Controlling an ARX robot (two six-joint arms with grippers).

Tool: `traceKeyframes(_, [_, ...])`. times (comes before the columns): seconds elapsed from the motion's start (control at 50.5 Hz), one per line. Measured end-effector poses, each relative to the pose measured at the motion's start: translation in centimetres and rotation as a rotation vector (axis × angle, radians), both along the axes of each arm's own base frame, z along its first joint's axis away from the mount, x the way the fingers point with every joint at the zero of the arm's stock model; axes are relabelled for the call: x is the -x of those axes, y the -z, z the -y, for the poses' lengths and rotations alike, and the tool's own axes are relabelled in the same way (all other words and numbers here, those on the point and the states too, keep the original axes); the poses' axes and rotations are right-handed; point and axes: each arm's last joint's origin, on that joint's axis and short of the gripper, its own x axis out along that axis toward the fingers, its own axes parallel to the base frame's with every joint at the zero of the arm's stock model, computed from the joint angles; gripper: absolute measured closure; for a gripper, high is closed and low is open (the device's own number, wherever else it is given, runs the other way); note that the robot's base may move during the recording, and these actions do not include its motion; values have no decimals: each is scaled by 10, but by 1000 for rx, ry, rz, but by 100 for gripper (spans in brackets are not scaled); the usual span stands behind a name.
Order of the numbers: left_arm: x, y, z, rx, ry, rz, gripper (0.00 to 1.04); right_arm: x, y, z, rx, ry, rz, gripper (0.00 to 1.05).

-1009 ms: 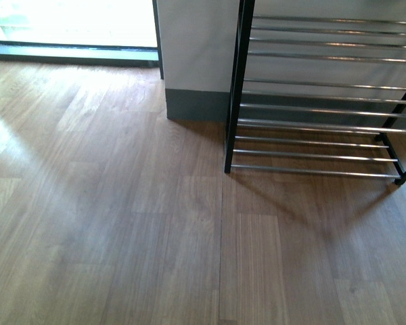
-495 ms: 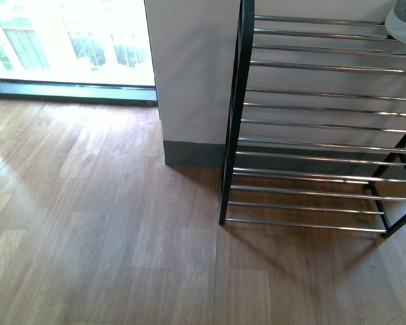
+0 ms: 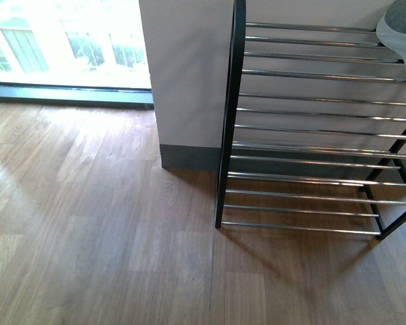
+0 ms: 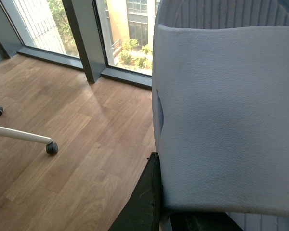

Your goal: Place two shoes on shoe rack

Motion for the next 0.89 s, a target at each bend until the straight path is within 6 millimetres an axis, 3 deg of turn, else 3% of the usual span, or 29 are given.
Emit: traceKeyframes(0.89, [0, 0, 0, 0, 0, 0, 103, 0, 0, 0, 0, 0, 0, 103])
